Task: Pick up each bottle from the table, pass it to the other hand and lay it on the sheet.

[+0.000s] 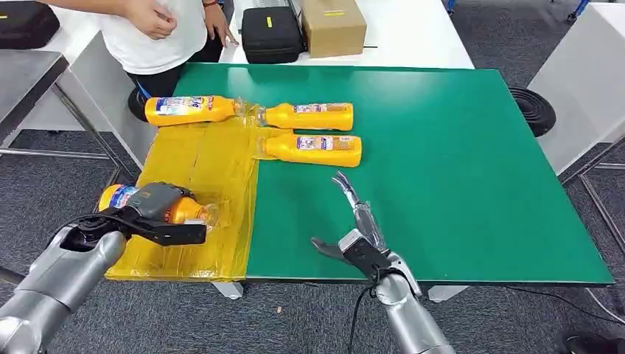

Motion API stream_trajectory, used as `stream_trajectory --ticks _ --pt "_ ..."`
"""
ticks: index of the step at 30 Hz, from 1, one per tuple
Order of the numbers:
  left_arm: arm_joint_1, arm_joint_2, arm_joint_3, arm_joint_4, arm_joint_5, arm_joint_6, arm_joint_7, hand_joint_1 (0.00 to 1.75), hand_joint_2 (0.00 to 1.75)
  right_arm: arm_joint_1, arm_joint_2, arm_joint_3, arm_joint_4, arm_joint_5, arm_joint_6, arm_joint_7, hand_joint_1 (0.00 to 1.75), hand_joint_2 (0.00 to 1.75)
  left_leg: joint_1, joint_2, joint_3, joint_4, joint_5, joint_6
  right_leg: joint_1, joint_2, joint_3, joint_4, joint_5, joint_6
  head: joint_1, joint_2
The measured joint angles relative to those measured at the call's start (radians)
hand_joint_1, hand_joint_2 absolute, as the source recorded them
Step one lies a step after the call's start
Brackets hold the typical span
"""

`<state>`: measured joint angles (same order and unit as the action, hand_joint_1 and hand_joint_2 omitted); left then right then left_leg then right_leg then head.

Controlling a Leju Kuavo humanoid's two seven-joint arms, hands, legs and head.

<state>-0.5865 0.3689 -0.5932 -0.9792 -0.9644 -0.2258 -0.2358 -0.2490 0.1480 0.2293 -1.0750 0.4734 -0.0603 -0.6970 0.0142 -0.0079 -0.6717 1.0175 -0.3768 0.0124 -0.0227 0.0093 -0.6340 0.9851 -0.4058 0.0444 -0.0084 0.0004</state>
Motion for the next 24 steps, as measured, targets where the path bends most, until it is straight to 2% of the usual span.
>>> stream_trajectory --ticks 10,19,21,22,24 --pt "-0.029 -0.009 -0.074 0.065 0.015 -0.014 0.000 1.75 1.75 0.001 -0.005 0.000 -0.005 -0.031 -0.011 0.000 0.00 1.75 0.000 0.000 0.000 0.000 0.000 0.000 0.000 0.000 0.000 0.000 0.000 0.000 0.000 0.000" --pt "-0.136 -0.095 -0.161 0.214 0.023 -0.031 -0.023 1.75 1.75 -0.002 -0.005 0.002 -0.005 -0.053 -0.032 0.000 0.00 1.75 0.000 -0.002 0.000 0.000 0.001 0.001 0.000 -0.002 0.001 0.000 0.000 0.000 0.000 0.000" --pt "-0.156 -0.108 -0.173 0.233 0.025 -0.035 -0.026 1.71 1.75 -0.002 -0.005 0.003 -0.005 -0.054 -0.032 0.000 0.00 1.75 0.000 -0.001 0.000 0.000 0.001 0.001 0.000 -0.001 0.001 0.000 0.001 0.001 0.000 0.000" --pt "-0.165 -0.113 -0.180 0.247 0.026 -0.035 -0.027 1.59 1.75 -0.002 -0.005 0.003 -0.005 -0.054 -0.032 0.000 0.00 1.75 0.000 -0.001 0.000 0.000 0.001 0.001 0.000 -0.001 0.001 0.000 0.001 0.001 0.000 0.000" --pt "-0.174 -0.121 -0.192 0.264 0.027 -0.033 -0.027 1.47 1.75 -0.002 -0.005 0.004 -0.003 -0.054 -0.031 0.000 0.00 1.75 0.000 -0.001 0.000 0.000 0.001 0.001 0.000 -0.001 0.001 0.000 0.001 0.001 0.000 0.000"
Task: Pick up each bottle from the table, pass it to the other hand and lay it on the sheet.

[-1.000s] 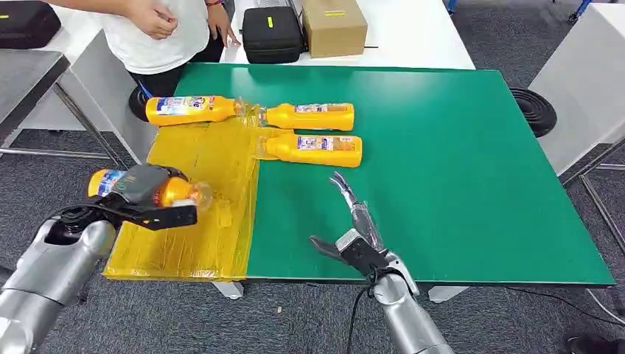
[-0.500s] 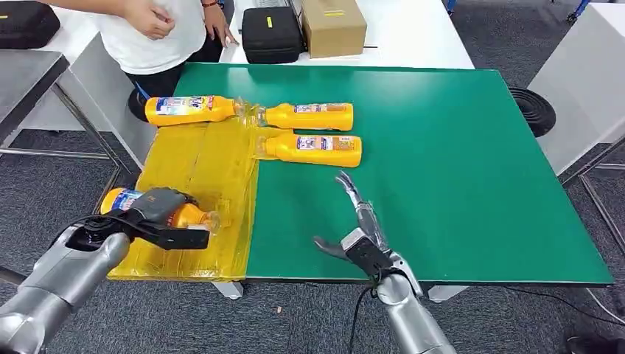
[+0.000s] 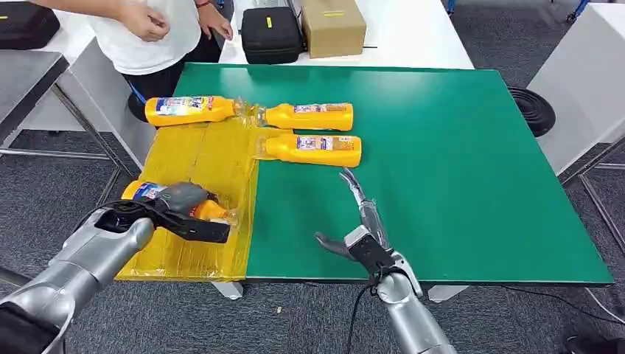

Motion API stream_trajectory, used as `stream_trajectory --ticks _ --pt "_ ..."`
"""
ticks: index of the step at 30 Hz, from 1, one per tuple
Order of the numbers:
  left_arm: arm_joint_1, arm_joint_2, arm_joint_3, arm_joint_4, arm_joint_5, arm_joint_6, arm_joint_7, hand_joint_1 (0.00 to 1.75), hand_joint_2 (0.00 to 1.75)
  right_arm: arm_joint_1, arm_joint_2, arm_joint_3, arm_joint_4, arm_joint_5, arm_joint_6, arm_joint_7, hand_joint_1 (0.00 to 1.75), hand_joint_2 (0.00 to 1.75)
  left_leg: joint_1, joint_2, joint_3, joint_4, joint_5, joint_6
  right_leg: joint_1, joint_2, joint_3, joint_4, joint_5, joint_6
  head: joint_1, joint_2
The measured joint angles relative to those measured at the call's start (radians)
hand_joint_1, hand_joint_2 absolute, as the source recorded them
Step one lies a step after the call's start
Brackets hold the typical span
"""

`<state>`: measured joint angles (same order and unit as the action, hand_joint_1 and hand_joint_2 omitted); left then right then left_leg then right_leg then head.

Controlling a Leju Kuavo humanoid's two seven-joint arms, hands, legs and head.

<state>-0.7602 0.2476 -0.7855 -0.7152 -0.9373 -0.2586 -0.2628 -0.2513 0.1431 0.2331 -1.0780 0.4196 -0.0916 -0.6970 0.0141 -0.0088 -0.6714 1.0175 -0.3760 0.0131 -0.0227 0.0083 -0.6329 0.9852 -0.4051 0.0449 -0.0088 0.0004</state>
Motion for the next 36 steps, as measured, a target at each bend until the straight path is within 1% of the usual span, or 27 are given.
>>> stream_trajectory --ticks 1,2,3,5,6,8,9,10,11,12,27,36 --pt "-0.001 -0.003 -0.005 0.008 0.000 0.002 0.000 1.33 1.75 0.000 0.000 0.000 0.001 0.000 0.000 0.000 0.00 1.75 0.000 0.000 0.000 0.000 0.000 0.000 0.000 0.000 0.000 0.000 0.000 0.000 0.000 0.000" --pt "-0.002 -0.006 -0.010 0.014 0.000 0.003 0.000 1.06 1.75 0.000 0.000 0.000 0.002 0.000 0.000 0.000 0.00 1.75 0.000 0.000 0.000 0.000 0.000 0.000 0.000 0.000 0.000 0.000 0.000 0.000 0.000 0.000" --pt "-0.003 -0.009 -0.015 0.022 0.000 0.005 0.000 0.70 1.75 0.000 0.000 0.001 0.003 0.000 0.000 0.000 0.00 1.75 0.000 0.000 0.000 0.000 0.000 0.000 0.000 0.000 0.000 0.000 0.000 0.000 0.000 0.000" --pt "-0.010 -0.014 -0.029 0.039 -0.001 0.010 0.000 0.66 1.75 -0.001 0.000 0.002 0.008 -0.005 0.000 0.000 0.00 1.75 0.000 0.000 0.000 0.000 0.000 0.000 0.000 0.000 0.000 0.000 0.000 0.000 0.000 0.000" --pt "-0.012 -0.016 -0.033 0.045 -0.001 0.011 0.000 0.58 1.75 -0.002 0.000 0.003 0.009 -0.008 0.000 0.000 0.00 1.75 0.000 0.000 0.000 0.000 0.000 0.000 0.000 0.000 0.000 0.000 0.000 0.000 0.000 0.000" --pt "-0.016 -0.020 -0.045 0.056 -0.002 0.017 0.000 0.35 1.75 -0.004 0.000 0.006 0.014 -0.012 0.000 0.000 0.00 1.75 0.000 0.000 0.000 0.000 0.000 0.000 0.000 0.000 0.000 0.000 -0.001 0.000 0.000 0.000" --pt "-0.017 -0.022 -0.050 0.060 -0.002 0.020 0.000 0.35 1.75 -0.007 0.000 0.008 0.017 -0.012 0.000 0.000 0.00 1.75 0.000 0.000 0.000 0.000 0.000 0.000 0.000 0.000 0.000 0.000 -0.001 0.000 0.000 0.000" --pt "-0.019 -0.024 -0.056 0.066 -0.003 0.021 0.000 0.17 1.75 -0.010 0.000 0.008 0.020 -0.013 0.000 0.000 0.00 1.75 0.000 0.000 0.000 0.000 0.000 0.000 0.000 0.000 0.000 0.000 -0.001 0.000 0.000 0.000" --pt "-0.021 -0.026 -0.060 0.070 -0.003 0.022 0.000 0.12 1.75 -0.012 0.000 0.009 0.022 -0.014 0.000 0.000 0.00 1.75 0.000 0.000 0.000 0.000 0.000 0.000 0.000 0.000 0.000 0.000 -0.001 0.000 0.000 0.000" --pt "-0.023 -0.028 -0.063 0.073 -0.003 0.022 0.000 0.02 1.75 -0.014 0.000 0.010 0.024 -0.016 0.000 0.000 0.00 1.75 0.000 0.000 0.000 0.000 0.000 0.000 0.000 0.000 0.000 0.000 -0.001 0.000 0.000 0.000" --pt "-0.034 -0.032 -0.091 0.110 0.005 0.032 0.008 0.00 1.75 -0.024 -0.002 0.026 0.051 -0.030 0.001 0.000 0.00 1.75 0.000 0.000 0.000 0.000 0.000 0.000 0.000 0.000 0.001 0.000 0.000 0.000 0.000 0.000" --pt "-0.045 -0.032 -0.104 0.120 0.014 0.005 -0.004 0.00 1.75 -0.028 -0.008 0.032 0.060 -0.032 0.000 0.000 0.00 1.75 0.000 0.000 0.000 0.000 0.000 0.000 0.000 0.000 0.001 0.000 0.000 0.000 0.000 0.000"
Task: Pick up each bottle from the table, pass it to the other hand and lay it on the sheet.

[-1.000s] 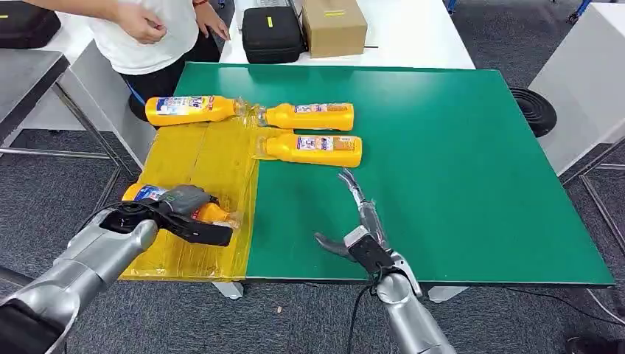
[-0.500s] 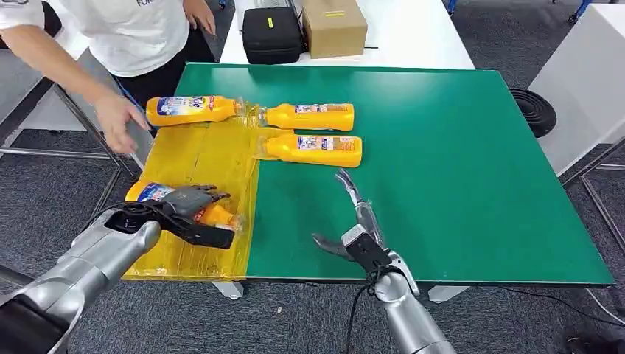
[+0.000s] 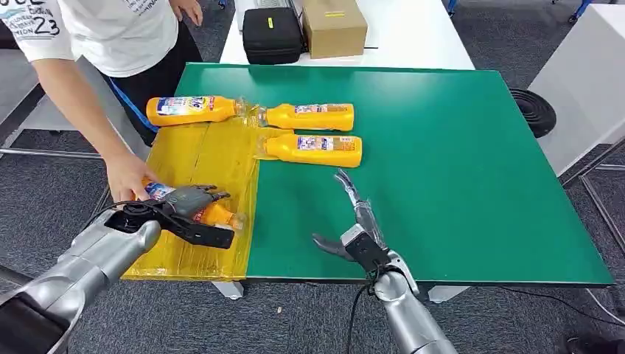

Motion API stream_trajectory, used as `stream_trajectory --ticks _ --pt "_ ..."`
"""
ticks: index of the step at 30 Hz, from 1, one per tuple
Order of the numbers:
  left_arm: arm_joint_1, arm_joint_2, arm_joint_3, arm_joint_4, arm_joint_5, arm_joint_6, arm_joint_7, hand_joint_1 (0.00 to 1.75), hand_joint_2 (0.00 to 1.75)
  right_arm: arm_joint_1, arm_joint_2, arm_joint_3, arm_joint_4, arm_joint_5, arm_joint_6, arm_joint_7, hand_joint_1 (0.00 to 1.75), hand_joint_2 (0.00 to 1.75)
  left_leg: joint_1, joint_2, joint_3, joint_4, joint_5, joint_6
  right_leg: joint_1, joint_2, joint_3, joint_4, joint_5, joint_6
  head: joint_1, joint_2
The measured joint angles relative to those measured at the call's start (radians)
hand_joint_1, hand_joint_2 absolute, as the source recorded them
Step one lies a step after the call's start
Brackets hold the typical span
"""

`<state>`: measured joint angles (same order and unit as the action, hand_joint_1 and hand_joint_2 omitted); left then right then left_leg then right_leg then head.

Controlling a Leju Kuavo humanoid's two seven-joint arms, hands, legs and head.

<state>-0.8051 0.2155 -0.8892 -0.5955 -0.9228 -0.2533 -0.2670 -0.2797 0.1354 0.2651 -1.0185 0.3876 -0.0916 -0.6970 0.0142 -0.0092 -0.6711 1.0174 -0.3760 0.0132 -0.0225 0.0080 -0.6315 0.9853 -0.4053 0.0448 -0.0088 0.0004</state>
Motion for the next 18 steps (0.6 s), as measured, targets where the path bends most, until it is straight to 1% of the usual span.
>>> stream_trajectory --ticks 4,9,11,15,16,18 --pt "-0.020 0.014 -0.005 -0.003 0.037 -0.051 -0.019 0.00 1.75 -0.001 -0.002 0.003 0.005 -0.008 -0.002 0.000 0.00 1.75 0.000 0.000 0.000 0.000 0.000 0.000 0.000 0.000 0.000 0.000 0.000 0.000 0.000 0.000" --pt "-0.041 0.073 -0.014 -0.079 0.136 -0.137 -0.039 0.00 1.75 -0.001 -0.008 0.012 0.011 -0.012 -0.014 0.000 0.00 1.75 0.000 0.001 0.000 0.000 0.000 0.000 0.001 0.000 -0.001 0.000 0.000 0.000 0.000 0.000" --pt "-0.047 0.102 -0.011 -0.131 0.216 -0.164 -0.054 0.00 1.75 0.000 -0.011 0.012 0.011 -0.005 -0.014 0.000 0.00 1.75 0.000 0.000 0.000 0.000 0.000 0.000 0.000 0.000 -0.001 0.000 0.000 0.000 0.000 0.000" --pt "-0.045 0.142 0.019 -0.234 0.330 -0.140 -0.086 0.00 1.75 0.004 -0.011 0.012 0.011 0.012 -0.010 0.000 0.00 1.75 0.000 0.000 -0.001 0.000 0.000 0.000 0.000 0.000 -0.001 0.000 0.000 0.000 0.000 0.000" --pt "-0.041 0.148 0.023 -0.256 0.341 -0.117 -0.099 0.00 1.75 0.004 -0.011 0.012 0.011 0.017 -0.007 0.000 0.00 1.75 0.000 0.000 -0.001 0.000 0.000 0.000 0.000 0.000 -0.001 0.000 0.000 0.000 0.000 0.000" --pt "-0.017 0.152 0.046 -0.300 0.349 -0.017 -0.146 0.00 1.75 0.007 -0.011 0.011 0.011 0.034 0.002 0.000 0.00 1.75 0.000 0.000 -0.001 0.000 0.000 0.000 0.000 0.000 -0.001 0.000 0.000 0.000 0.000 0.000"
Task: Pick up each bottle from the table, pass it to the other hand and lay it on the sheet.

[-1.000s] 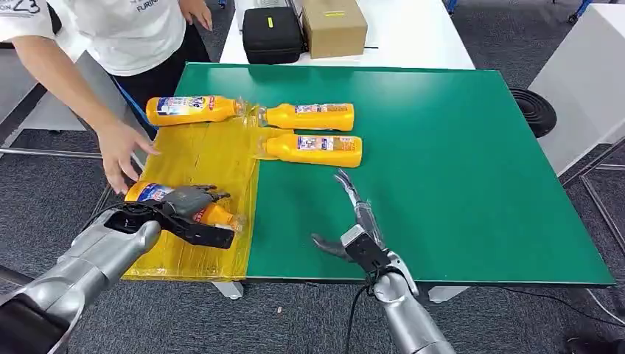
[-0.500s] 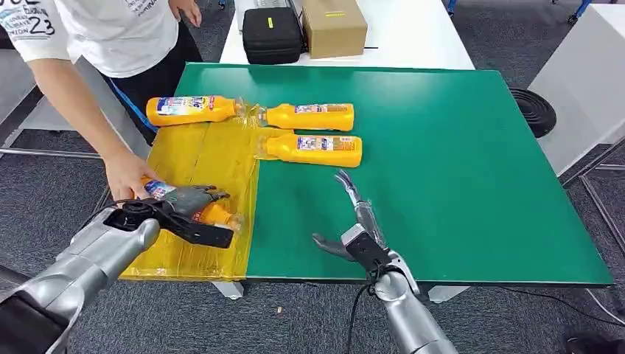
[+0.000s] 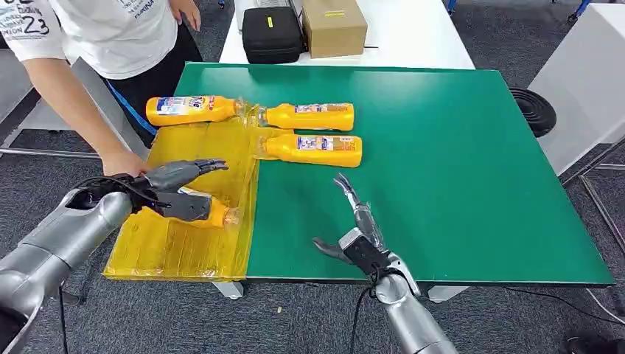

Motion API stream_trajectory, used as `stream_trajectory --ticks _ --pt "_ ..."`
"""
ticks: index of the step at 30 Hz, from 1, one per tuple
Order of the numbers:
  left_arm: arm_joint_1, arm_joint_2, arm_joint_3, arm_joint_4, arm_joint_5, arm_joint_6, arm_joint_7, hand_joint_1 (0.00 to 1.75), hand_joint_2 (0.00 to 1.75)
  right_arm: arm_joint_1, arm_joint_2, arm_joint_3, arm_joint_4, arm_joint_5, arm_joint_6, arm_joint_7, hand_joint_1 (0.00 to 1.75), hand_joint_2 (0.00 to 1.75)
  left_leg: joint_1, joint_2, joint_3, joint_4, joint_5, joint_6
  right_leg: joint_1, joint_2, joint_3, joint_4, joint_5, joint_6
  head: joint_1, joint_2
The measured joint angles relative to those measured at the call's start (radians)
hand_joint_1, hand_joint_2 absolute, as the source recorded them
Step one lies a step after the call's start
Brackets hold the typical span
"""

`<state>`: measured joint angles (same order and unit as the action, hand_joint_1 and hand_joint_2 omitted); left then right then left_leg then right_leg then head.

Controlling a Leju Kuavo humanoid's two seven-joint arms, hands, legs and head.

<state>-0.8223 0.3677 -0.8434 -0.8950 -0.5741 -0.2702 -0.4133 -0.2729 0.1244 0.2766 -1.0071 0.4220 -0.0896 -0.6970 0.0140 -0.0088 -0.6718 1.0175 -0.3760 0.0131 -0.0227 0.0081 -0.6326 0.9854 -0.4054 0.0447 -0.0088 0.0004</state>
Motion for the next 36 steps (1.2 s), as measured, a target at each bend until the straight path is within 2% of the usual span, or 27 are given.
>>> stream_trajectory --ticks 4,22,25,29,31,34,36 --pt "0.044 -0.009 0.033 -0.060 -0.006 0.100 -0.056 0.00 1.75 0.003 0.006 -0.004 0.000 0.035 0.010 0.000 0.00 1.75 0.000 0.000 0.000 0.000 0.000 0.000 0.000 0.000 0.000 0.000 0.000 0.000 0.000 0.000" --pt "0.078 -0.029 0.065 -0.117 -0.002 0.105 -0.074 0.00 1.75 0.004 0.014 -0.031 0.001 0.052 0.018 0.000 0.00 1.75 0.000 0.000 0.000 0.000 0.000 0.000 0.000 0.000 0.000 0.000 0.000 0.000 0.000 0.000" --pt "0.104 -0.038 0.092 -0.130 0.047 0.145 -0.076 0.00 1.75 0.008 0.015 -0.040 0.002 0.066 0.011 0.000 0.00 1.75 0.000 0.000 0.000 0.000 0.000 0.000 0.000 0.000 0.000 0.000 0.000 0.000 0.000 0.000" --pt "0.240 -0.091 0.236 -0.197 0.182 0.272 -0.081 0.00 1.75 0.017 0.015 -0.073 -0.012 0.148 -0.031 0.033 0.00 1.75 -0.001 0.000 0.000 0.000 -0.001 0.000 -0.001 0.001 0.000 0.000 0.000 0.000 0.000 0.000" --pt "0.325 -0.140 0.324 -0.234 0.260 0.338 -0.087 0.00 1.75 -0.002 0.005 -0.091 -0.016 0.205 -0.056 0.082 0.00 1.75 -0.001 0.001 0.000 0.000 -0.001 0.000 -0.001 0.001 -0.001 0.000 0.000 0.000 0.000 0.000" --pt "0.460 -0.234 0.444 -0.277 0.302 0.456 -0.097 0.00 1.75 -0.092 -0.030 -0.122 -0.001 0.259 -0.078 0.130 0.00 1.75 -0.003 0.001 -0.001 0.000 -0.001 0.001 -0.003 0.001 -0.001 -0.001 0.000 0.000 0.000 0.000" --pt "0.540 -0.289 0.505 -0.303 0.334 0.484 -0.096 0.00 1.75 -0.185 -0.050 -0.145 0.039 0.295 -0.108 0.151 0.00 1.75 -0.004 0.001 -0.001 0.000 -0.001 0.001 -0.004 0.002 -0.001 -0.001 0.000 0.001 0.000 0.000"
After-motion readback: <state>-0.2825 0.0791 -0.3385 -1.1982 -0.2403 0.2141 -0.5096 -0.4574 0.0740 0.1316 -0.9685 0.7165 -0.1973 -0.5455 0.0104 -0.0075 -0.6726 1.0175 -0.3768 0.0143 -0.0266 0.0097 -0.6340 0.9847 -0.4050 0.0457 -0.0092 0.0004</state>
